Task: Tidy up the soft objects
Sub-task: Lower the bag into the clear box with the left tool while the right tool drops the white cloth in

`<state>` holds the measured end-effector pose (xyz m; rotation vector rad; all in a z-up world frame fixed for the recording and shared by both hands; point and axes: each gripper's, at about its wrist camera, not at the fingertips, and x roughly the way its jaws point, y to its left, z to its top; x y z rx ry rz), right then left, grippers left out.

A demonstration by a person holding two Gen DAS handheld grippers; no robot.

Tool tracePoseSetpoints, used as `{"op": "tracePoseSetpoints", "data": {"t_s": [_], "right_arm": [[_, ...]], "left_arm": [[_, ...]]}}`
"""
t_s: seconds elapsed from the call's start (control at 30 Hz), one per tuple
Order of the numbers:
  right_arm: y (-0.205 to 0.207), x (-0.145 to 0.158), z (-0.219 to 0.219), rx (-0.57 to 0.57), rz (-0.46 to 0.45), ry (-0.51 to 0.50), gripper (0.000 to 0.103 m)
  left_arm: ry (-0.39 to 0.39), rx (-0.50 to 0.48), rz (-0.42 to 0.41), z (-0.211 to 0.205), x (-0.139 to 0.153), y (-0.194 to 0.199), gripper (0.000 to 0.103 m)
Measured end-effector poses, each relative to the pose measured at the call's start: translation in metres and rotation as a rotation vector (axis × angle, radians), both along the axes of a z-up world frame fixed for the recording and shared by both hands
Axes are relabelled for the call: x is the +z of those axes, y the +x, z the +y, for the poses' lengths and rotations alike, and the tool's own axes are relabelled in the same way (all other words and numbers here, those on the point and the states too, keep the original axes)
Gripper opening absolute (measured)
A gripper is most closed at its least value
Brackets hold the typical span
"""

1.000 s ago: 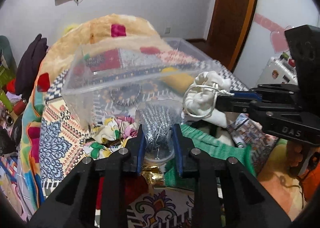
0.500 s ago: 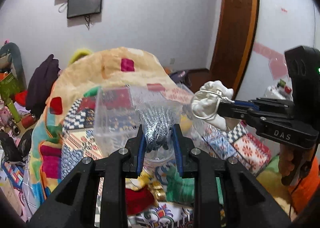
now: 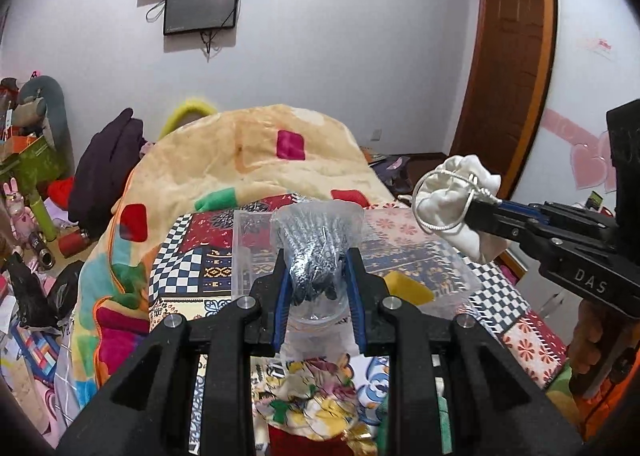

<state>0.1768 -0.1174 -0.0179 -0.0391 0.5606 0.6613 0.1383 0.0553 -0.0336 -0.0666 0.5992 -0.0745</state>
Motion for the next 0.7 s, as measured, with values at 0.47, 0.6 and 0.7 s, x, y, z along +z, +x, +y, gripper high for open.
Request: {"op": "tracePoseSetpoints", "data": {"t_s": [0.47,0.6,0.7], "right_arm": [[0.042,-0.047,0.036,0.013,0.108,-0.120,0.012],[0.054,-0.064,0.040,0.013,0.154,-0.164,0.012],[0.059,-0.074,0.043,0.016,0.186,-0.191,0.012]], "left_arm": [[0.057,0.020,0.164,-0.005,-0.047,0.058,0.026],[0.088,0.016,0.210,-0.010,-0.063,0.070,0.026],[0.095,0.012,0.231,-0.012,-0.072,0.075,0.026]]}}
